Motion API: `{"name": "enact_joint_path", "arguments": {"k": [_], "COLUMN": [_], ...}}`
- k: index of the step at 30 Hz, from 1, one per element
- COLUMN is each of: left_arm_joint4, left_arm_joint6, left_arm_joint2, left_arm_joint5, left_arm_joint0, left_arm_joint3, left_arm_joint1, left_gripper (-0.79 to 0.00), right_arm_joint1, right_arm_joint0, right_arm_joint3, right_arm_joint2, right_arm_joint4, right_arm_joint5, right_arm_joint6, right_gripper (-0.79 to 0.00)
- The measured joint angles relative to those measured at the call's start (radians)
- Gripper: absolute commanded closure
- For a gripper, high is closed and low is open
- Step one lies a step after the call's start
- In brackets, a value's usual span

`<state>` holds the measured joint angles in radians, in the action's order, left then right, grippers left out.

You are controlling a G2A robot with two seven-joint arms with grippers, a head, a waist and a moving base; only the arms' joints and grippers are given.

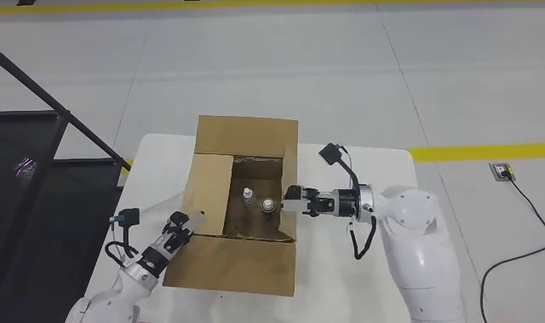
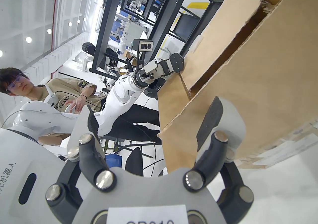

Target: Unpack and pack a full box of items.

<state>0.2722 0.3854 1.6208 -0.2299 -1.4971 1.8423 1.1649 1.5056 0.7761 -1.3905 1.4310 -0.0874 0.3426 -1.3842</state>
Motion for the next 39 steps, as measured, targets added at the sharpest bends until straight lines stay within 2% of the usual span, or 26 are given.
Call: {"name": "enact_joint_path", "arguments": {"k": [10, 17, 22, 25, 30, 34, 39], "left_arm_joint4": [-0.049, -0.063, -0.066, -0.090, -0.143, -0.190, -0.261], "left_arm_joint6": [0.002, 0.009, -0.004, -0.015, 0.002, 0.076, 0.196], "left_arm_joint2": [0.015, 0.025, 0.046, 0.078, 0.176, 0.268, 0.372], "left_arm_joint5": [0.027, 0.028, 0.004, -0.013, -0.040, -0.065, -0.093], "left_arm_joint0": [0.011, 0.007, -0.012, -0.032, -0.090, -0.146, -0.207], "left_arm_joint3": [-0.018, -0.015, 0.008, 0.036, 0.082, 0.084, 0.043], "left_arm_joint1": [-0.001, -0.003, -0.005, -0.007, -0.013, -0.022, -0.032], "left_gripper": [-0.785, -0.785, -0.785, -0.785, -0.785, -0.785, -0.785], "right_arm_joint1": [0.007, 0.006, 0.002, -0.002, -0.014, -0.026, -0.026], "right_arm_joint0": [-0.069, -0.078, -0.074, -0.072, -0.046, -0.019, -0.018], "right_arm_joint3": [0.099, 0.121, 0.129, 0.124, 0.056, -0.033, -0.030], "right_arm_joint2": [-0.186, -0.259, -0.276, -0.281, -0.254, -0.222, -0.222], "right_arm_joint4": [-0.179, -0.306, -0.308, -0.304, -0.277, -0.278, -0.279], "right_arm_joint5": [-0.048, -0.110, -0.114, -0.112, -0.096, -0.109, -0.110], "right_arm_joint6": [0.166, 0.280, 0.292, 0.293, 0.309, 0.315, 0.315], "right_gripper": [-0.785, -0.785, -0.785, -0.785, -0.785, -0.785, -0.785]}}
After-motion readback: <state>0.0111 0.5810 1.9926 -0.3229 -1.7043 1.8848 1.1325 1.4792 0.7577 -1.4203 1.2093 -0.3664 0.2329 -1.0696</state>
